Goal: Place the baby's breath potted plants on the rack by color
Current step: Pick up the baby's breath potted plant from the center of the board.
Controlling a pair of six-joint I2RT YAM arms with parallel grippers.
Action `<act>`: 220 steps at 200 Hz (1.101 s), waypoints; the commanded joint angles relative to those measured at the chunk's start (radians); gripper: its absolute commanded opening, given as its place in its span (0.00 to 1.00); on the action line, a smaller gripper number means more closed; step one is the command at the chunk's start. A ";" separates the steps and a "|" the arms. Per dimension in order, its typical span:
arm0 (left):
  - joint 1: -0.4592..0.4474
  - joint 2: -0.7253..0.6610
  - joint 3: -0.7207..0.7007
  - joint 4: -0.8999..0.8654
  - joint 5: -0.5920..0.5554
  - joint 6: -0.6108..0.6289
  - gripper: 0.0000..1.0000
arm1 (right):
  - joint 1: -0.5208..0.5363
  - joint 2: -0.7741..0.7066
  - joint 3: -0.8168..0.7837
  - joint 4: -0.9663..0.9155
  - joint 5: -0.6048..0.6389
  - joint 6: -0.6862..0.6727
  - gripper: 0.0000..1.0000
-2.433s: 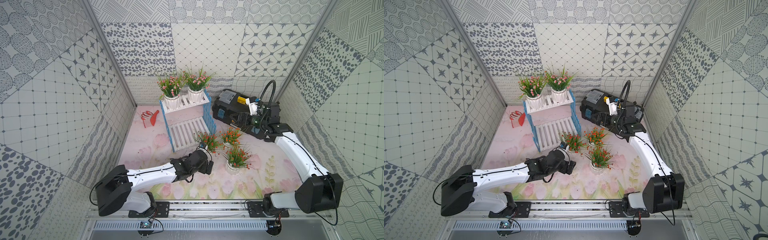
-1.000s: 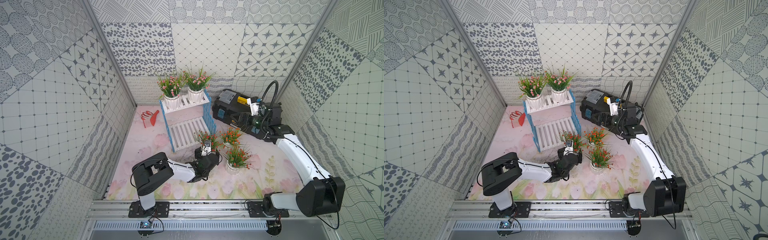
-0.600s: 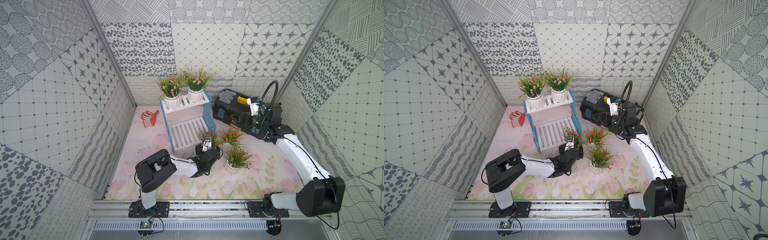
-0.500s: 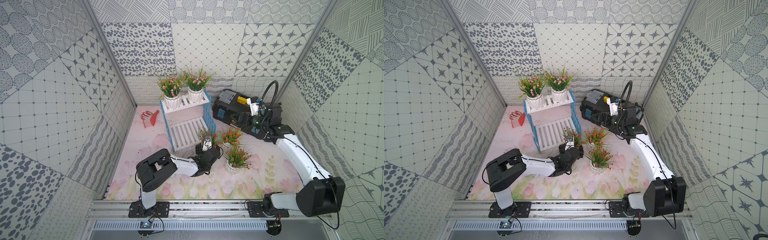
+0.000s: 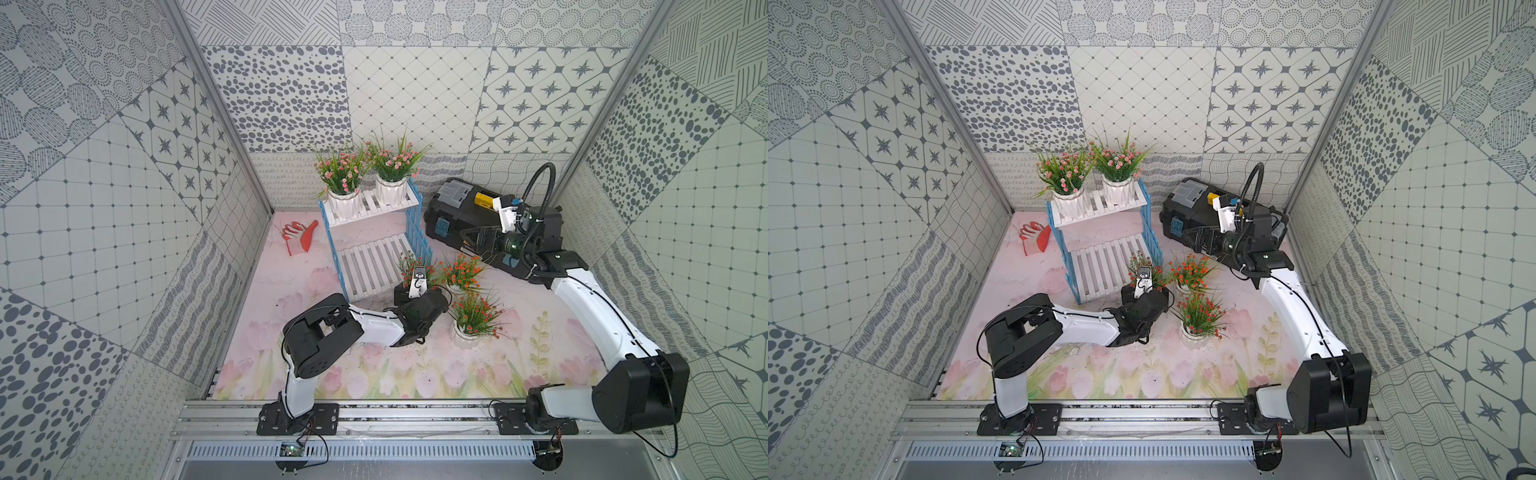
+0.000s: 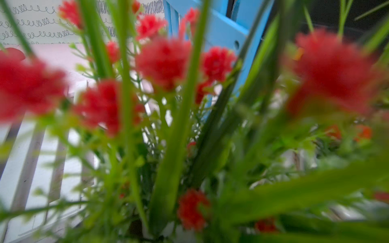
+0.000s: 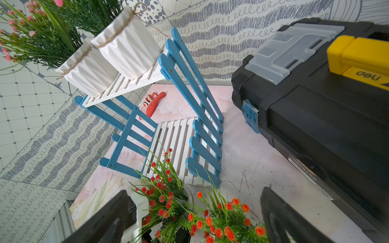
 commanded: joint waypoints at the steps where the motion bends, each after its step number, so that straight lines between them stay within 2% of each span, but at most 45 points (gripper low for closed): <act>1: 0.007 0.018 0.022 -0.025 -0.019 -0.059 0.96 | -0.004 -0.021 -0.007 0.049 -0.013 -0.004 0.98; 37: 0.013 0.032 0.029 -0.026 -0.014 -0.078 0.92 | -0.004 -0.019 -0.011 0.052 -0.013 -0.003 0.98; 105: 0.005 -0.016 -0.021 0.008 -0.008 -0.046 0.73 | -0.004 -0.018 -0.014 0.055 -0.010 -0.003 0.98; 186: -0.041 -0.133 -0.062 -0.021 0.016 0.028 0.71 | -0.004 -0.022 -0.011 0.049 0.008 -0.004 0.98; 220: -0.052 -0.210 -0.087 -0.087 0.013 -0.002 0.71 | -0.004 -0.057 -0.015 0.045 0.053 -0.005 0.98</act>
